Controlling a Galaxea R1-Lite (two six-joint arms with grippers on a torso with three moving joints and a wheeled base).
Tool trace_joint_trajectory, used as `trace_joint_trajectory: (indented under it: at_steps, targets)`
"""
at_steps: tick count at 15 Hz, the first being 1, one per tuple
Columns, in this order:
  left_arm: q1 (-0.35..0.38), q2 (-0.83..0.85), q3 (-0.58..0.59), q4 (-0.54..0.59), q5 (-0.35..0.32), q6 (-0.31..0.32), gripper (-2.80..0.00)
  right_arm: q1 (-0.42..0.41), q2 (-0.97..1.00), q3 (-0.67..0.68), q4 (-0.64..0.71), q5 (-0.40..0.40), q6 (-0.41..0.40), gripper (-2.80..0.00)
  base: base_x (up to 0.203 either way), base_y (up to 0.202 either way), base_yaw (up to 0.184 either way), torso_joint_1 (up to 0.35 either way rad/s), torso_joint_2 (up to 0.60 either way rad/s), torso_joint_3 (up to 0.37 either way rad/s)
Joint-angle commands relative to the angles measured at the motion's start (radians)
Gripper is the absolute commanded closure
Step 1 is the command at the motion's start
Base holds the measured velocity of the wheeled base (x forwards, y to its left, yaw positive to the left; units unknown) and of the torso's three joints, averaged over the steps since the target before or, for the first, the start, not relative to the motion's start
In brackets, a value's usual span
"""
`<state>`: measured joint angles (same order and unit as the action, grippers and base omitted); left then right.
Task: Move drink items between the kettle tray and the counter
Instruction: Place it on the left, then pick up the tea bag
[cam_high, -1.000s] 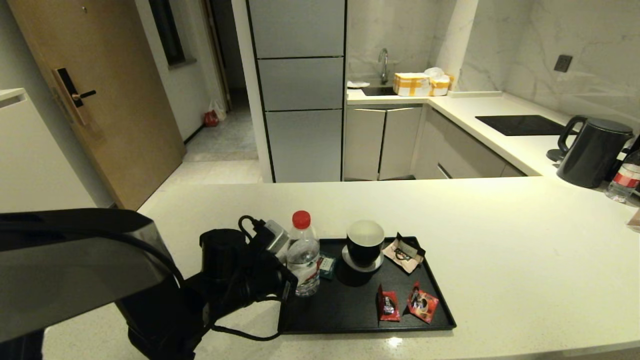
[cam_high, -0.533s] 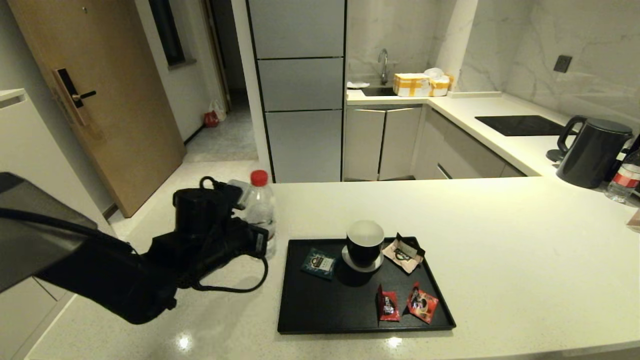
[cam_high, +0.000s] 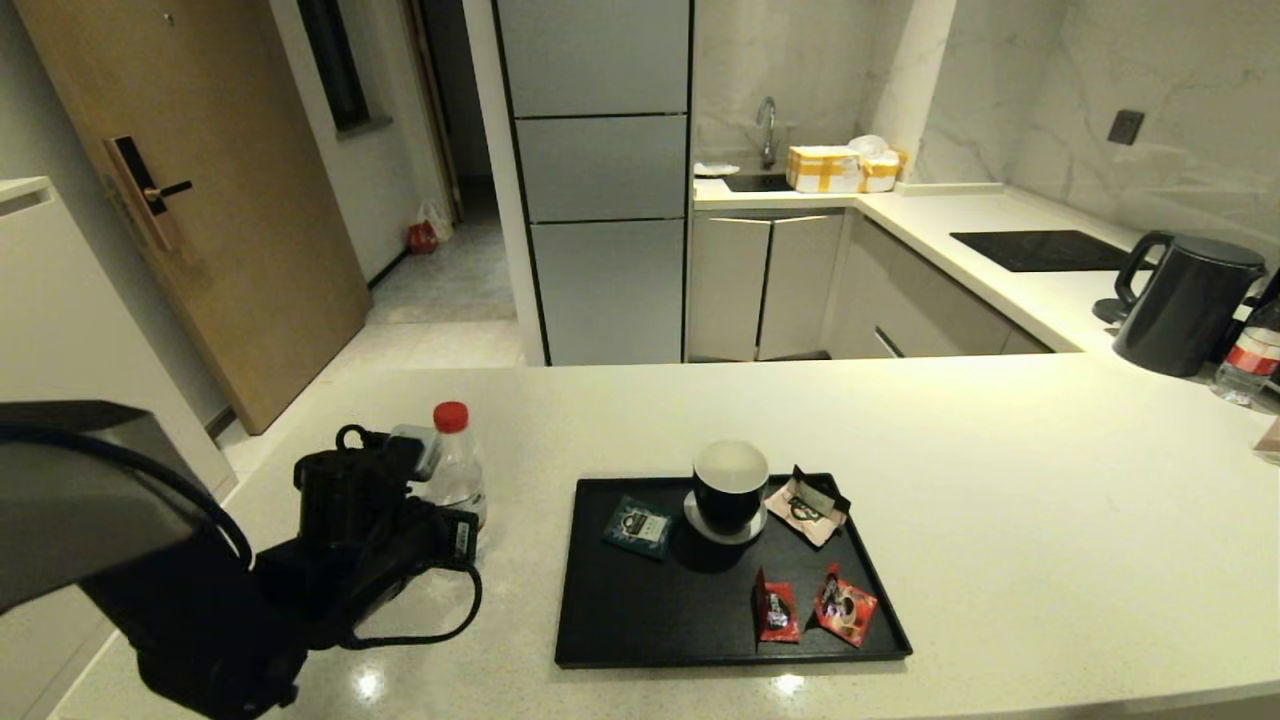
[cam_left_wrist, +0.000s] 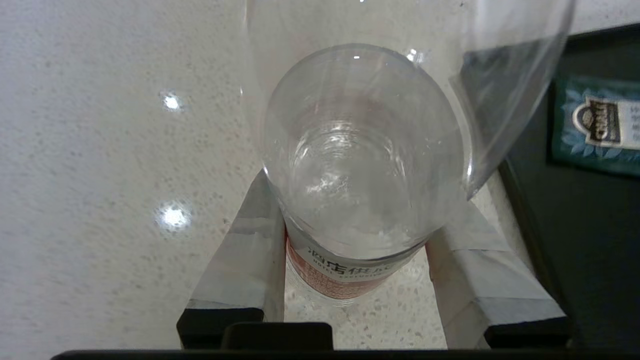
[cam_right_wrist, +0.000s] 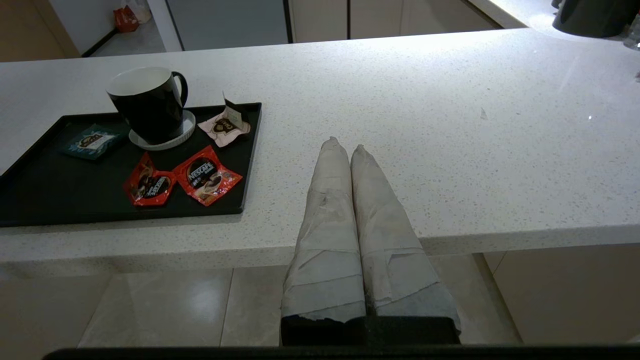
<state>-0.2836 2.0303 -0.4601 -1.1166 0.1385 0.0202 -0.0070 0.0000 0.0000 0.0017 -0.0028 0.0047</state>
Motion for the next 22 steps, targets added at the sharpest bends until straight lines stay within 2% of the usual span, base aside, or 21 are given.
trace_joint_trajectory:
  at_steps: [1, 3, 4, 10, 16, 19, 22]
  targets:
    - [0.002, 0.164, 0.109, -0.232, 0.001, 0.006, 0.00, -0.001, 0.000, 0.002, 0.000, 0.001, 0.000, 0.00, 0.000, 0.000, 0.000, 0.000, 0.00, 0.000]
    - [0.000, 0.258, 0.197, -0.403, 0.000, 0.011, 0.00, 0.000, 0.000, 0.002, 0.000, 0.000, 0.000, 0.00, 0.000, 0.000, 0.000, 0.000, 0.00, 0.000]
    - [0.000, 0.263, 0.208, -0.413, -0.001, 0.012, -2.80, -0.001, 0.000, 0.002, 0.000, 0.000, 0.000, 0.00, 0.000, 0.000, 0.000, 0.000, 0.00, 0.000]
    - [0.000, 0.229, 0.247, -0.413, -0.002, 0.007, -2.80, -0.001, 0.000, 0.002, 0.000, 0.000, 0.000, 0.00, 0.000, 0.000, 0.000, 0.000, 0.00, 0.000]
    - [0.000, 0.090, 0.375, -0.413, -0.004, 0.001, -2.80, -0.001, 0.000, 0.002, 0.000, 0.000, 0.000, 0.00, 0.000, 0.000, 0.000, 0.000, 0.00, 0.000]
    - [-0.001, -0.083, 0.436, -0.390, -0.001, -0.013, -2.80, -0.001, 0.000, 0.002, 0.000, 0.001, 0.000, 0.00, 0.000, 0.000, 0.000, 0.000, 0.00, 0.000]
    - [0.008, -0.293, 0.447, -0.267, 0.007, -0.031, -2.80, 0.001, 0.000, 0.002, 0.000, 0.000, 0.000, 0.00, 0.000, 0.000, 0.000, 0.000, 0.00, 0.000]
